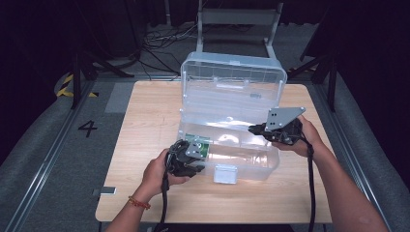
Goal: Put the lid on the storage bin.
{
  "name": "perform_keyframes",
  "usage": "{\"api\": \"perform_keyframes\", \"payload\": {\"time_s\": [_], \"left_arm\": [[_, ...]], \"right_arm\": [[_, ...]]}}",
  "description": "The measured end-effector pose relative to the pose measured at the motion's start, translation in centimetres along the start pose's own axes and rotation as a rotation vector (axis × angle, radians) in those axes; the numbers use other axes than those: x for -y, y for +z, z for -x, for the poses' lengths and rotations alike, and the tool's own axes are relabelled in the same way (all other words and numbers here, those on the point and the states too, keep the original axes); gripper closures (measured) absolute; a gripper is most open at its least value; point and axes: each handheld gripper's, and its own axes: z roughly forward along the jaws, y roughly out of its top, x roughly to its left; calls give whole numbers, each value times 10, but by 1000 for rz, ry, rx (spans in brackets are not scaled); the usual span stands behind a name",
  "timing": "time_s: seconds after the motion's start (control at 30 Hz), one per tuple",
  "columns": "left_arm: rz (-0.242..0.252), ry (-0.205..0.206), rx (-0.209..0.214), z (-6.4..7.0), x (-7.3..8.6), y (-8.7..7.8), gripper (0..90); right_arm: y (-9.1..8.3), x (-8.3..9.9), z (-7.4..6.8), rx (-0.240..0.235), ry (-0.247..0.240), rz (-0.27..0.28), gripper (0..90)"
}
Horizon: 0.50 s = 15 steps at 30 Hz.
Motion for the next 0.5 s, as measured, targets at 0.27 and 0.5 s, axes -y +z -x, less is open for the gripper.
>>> {"api": "perform_keyframes", "payload": {"time_s": [0.27,0.5], "left_arm": [[3,12,-38,4,1,1,613],[21,-18,-45,8,1,-1,510]], "right_arm": [[0,0,-7,5,-14,-10,881],[-1,3,-13,10,-24,-6,872]]}}
